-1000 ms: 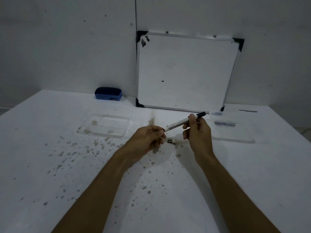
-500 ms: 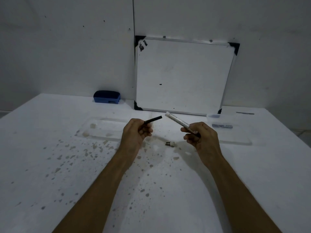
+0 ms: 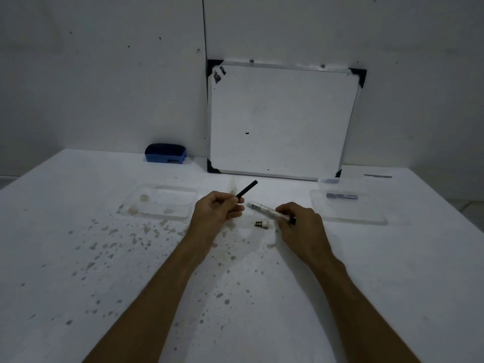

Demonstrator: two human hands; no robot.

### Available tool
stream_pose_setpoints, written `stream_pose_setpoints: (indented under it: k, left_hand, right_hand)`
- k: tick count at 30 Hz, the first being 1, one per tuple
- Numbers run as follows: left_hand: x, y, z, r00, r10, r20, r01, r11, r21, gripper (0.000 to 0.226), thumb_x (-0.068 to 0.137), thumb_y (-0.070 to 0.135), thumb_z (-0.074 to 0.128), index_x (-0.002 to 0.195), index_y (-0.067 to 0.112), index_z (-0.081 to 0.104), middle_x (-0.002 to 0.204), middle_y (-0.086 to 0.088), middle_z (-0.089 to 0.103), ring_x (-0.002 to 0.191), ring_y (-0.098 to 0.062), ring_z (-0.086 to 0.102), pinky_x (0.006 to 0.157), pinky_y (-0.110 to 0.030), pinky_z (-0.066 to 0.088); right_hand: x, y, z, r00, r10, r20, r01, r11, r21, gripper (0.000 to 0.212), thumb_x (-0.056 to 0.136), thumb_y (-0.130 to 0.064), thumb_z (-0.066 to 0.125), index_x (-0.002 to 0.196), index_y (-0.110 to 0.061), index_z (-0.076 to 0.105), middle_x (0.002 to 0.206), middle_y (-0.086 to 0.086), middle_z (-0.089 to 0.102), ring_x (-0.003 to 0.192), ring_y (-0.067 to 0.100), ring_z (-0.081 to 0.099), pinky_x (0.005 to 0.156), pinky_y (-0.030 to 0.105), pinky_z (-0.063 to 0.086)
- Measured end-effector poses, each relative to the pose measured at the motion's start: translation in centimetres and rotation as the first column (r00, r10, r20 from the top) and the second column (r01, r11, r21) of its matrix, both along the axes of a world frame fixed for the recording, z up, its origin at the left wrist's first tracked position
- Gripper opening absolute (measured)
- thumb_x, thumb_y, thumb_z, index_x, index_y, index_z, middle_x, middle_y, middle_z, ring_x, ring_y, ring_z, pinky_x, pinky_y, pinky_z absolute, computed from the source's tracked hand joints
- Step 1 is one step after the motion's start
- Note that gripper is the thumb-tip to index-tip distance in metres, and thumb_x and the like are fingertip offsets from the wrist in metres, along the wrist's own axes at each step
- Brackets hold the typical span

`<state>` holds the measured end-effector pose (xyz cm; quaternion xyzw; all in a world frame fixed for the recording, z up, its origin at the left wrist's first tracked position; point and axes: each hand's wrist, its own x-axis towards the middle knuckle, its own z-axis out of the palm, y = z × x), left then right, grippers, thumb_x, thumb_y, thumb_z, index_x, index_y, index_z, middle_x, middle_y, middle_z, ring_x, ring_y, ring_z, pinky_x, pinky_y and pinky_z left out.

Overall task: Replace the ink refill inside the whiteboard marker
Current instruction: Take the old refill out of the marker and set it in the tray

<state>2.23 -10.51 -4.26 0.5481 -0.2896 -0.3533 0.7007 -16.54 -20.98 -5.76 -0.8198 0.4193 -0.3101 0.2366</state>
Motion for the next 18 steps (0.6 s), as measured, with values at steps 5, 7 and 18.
stream_pose_setpoints:
  k: [5, 7, 18]
  left_hand:
    - [-0.4, 0.6, 1.7, 0.963, -0.001, 0.271, -0.007, 1.000, 0.028, 0.015, 0.093, 0.008, 0.071, 0.100, -0.005, 0.068, 0.094, -0.010, 0.080, 0.087, -0.025, 0.078, 0.078, -0.030, 0.063]
    - [-0.6, 1.2, 2.5, 0.914, 0.013, 0.405, -0.045, 0.996, 0.071, 0.017, 0.091, 0.014, 0.075, 0.099, 0.000, 0.068, 0.092, -0.008, 0.079, 0.083, -0.020, 0.078, 0.078, -0.031, 0.064]
    - [5.4, 7.7, 5.0, 0.569, 0.115, 0.814, -0.416, 0.894, 0.164, 0.020, 0.095, 0.020, 0.070, 0.115, 0.016, 0.073, 0.105, 0.004, 0.071, 0.096, -0.008, 0.064, 0.083, -0.018, 0.046]
  right_hand:
    - [0.5, 0.2, -0.3, 0.997, -0.015, -0.073, 0.013, 1.000, -0.024, 0.031, 0.094, -0.014, 0.063, 0.124, -0.013, 0.070, 0.118, 0.008, 0.070, 0.109, 0.026, 0.062, 0.097, 0.038, 0.051]
    - [0.7, 0.9, 0.2, 0.997, -0.041, -0.060, 0.038, 0.998, -0.045, 0.032, 0.094, -0.016, 0.061, 0.125, -0.015, 0.069, 0.123, 0.007, 0.069, 0.114, 0.027, 0.059, 0.101, 0.040, 0.047]
    - [8.3, 8.5, 1.3, 0.946, 0.303, -0.116, -0.283, 0.945, 0.166, 0.054, 0.102, -0.038, 0.053, 0.152, -0.019, 0.043, 0.159, 0.002, 0.042, 0.146, 0.021, 0.039, 0.119, 0.035, 0.029]
